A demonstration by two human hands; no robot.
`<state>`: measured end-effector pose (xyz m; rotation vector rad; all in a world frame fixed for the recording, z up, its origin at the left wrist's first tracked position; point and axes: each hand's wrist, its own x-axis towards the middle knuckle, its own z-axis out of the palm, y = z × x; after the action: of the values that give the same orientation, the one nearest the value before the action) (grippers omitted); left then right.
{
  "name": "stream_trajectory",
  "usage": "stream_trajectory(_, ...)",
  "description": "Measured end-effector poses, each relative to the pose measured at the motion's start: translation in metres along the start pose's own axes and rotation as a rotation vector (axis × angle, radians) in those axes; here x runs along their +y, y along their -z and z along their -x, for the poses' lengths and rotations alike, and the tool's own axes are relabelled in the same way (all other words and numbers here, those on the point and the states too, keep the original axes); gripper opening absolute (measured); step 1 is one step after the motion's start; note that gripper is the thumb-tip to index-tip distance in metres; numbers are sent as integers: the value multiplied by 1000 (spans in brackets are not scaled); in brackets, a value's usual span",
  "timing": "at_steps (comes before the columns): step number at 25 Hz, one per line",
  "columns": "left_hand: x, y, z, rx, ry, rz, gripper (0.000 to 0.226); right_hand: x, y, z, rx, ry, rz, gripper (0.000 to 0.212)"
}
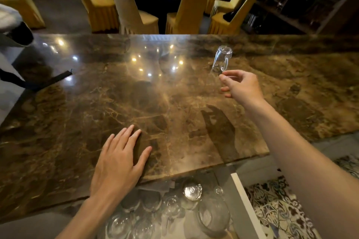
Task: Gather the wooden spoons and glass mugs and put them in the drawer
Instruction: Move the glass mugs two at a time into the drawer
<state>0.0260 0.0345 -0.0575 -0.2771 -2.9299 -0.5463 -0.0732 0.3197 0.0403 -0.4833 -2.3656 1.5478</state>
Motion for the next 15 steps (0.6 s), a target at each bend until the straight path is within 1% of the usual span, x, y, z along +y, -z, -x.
stream_trajectory(4,6,2,-3,9,17,-24,66,15,-6,-45,119,-23,14,29)
stream_trajectory(8,10,5,-7,-18,11,15,91,32,-15,-83,213,-29,152,39)
stream_trajectory(10,13,6,-12,-29,0,54,95,38,-18,-101,267,-58,215,45)
stream_trajectory(12,18,7,-14,-47,4,140,98,41,-21,-117,271,-97,255,45)
stream_trajectory(15,22,13,-21,-21,-57,250,99,44,-23,-137,253,-88,294,34)
